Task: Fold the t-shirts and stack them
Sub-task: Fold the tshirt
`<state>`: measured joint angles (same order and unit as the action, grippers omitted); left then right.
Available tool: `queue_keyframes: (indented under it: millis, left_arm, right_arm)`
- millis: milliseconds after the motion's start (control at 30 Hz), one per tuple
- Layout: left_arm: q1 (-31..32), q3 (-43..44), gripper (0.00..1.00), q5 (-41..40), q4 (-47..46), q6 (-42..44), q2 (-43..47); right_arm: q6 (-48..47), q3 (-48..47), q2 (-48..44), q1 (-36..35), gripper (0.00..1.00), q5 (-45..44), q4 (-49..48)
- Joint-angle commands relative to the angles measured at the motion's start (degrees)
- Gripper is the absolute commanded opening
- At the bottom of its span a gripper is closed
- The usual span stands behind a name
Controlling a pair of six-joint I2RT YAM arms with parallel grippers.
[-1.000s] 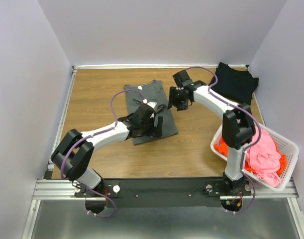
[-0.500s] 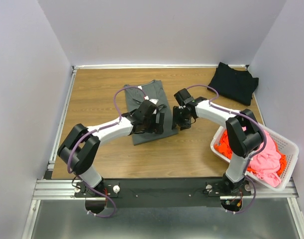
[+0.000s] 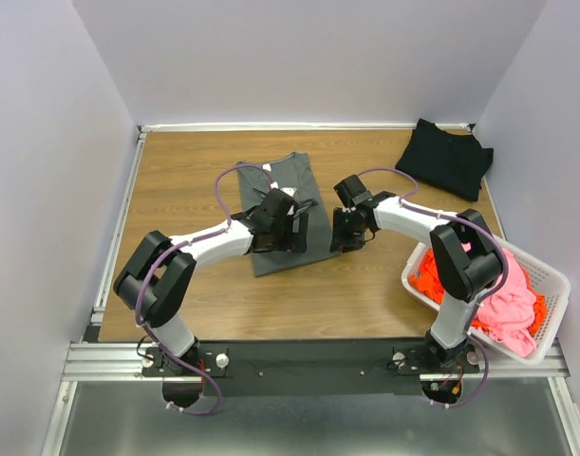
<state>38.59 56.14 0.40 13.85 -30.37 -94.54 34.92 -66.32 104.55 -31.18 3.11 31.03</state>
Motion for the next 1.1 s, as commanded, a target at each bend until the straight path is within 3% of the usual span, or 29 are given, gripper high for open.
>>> queue_keyframes:
  millis: [0,300,1067]
  left_arm:
    - [-0.35,0.02,0.98,-1.63,-2.24,-0.21,-1.34]
    - [-2.46,2.91,0.98,-5.23,-2.77,1.54,-5.03]
    - [-9.84,18.91,0.98,-5.33,-1.28,6.02,-16.46]
  right_arm:
    - [0.77,3.04,-0.84,-0.55,0.39,1.54,-0.88]
    - [0.42,7.44,-2.07,-0.55,0.09,3.04,-0.79]
    - [-3.71,7.35,0.83,-0.55,0.04,5.76,0.44]
